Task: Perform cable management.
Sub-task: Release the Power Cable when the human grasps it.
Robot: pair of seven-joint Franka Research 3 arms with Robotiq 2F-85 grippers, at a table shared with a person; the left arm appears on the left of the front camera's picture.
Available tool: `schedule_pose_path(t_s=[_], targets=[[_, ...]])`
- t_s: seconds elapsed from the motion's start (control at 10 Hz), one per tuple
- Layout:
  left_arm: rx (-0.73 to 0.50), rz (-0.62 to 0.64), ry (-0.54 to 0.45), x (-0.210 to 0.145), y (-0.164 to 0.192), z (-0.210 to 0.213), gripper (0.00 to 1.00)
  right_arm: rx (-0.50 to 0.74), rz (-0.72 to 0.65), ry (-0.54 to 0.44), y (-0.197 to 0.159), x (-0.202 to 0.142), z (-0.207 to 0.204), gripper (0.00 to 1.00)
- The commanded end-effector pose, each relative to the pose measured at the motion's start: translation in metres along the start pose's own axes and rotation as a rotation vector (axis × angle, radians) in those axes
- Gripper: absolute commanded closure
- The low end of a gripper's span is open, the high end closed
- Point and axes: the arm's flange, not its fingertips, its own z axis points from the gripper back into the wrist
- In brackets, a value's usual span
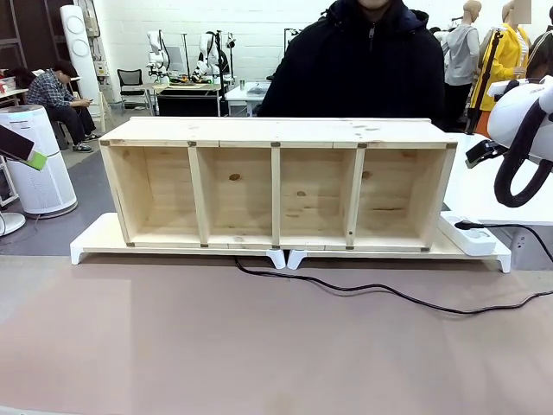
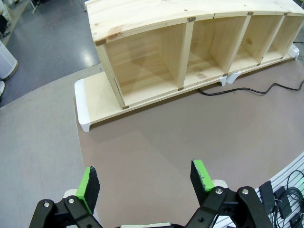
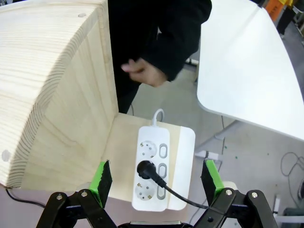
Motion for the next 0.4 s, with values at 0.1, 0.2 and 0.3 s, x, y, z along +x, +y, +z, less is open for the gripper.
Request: schedule_pose_path(t_s=[0.1, 0.2, 0.3], targets=[[0.001, 0.006, -0.004, 0.0009, 0.0010, -0.0003, 0.00, 0.003, -0.001, 0.007, -0.0001, -0.0012, -0.0010, 0.02], [0.001, 0.006, -0.004, 0.0009, 0.0010, -0.0003, 0.00, 0.003, -0.001, 0.007, -0.0001, -0.0012, -0.0010, 0.02], [0.001, 0.006, -0.004, 0.0009, 0.0010, -0.0003, 0.00, 0.003, -0.001, 0.007, -0.0001, -0.0012, -0.0010, 0.02]])
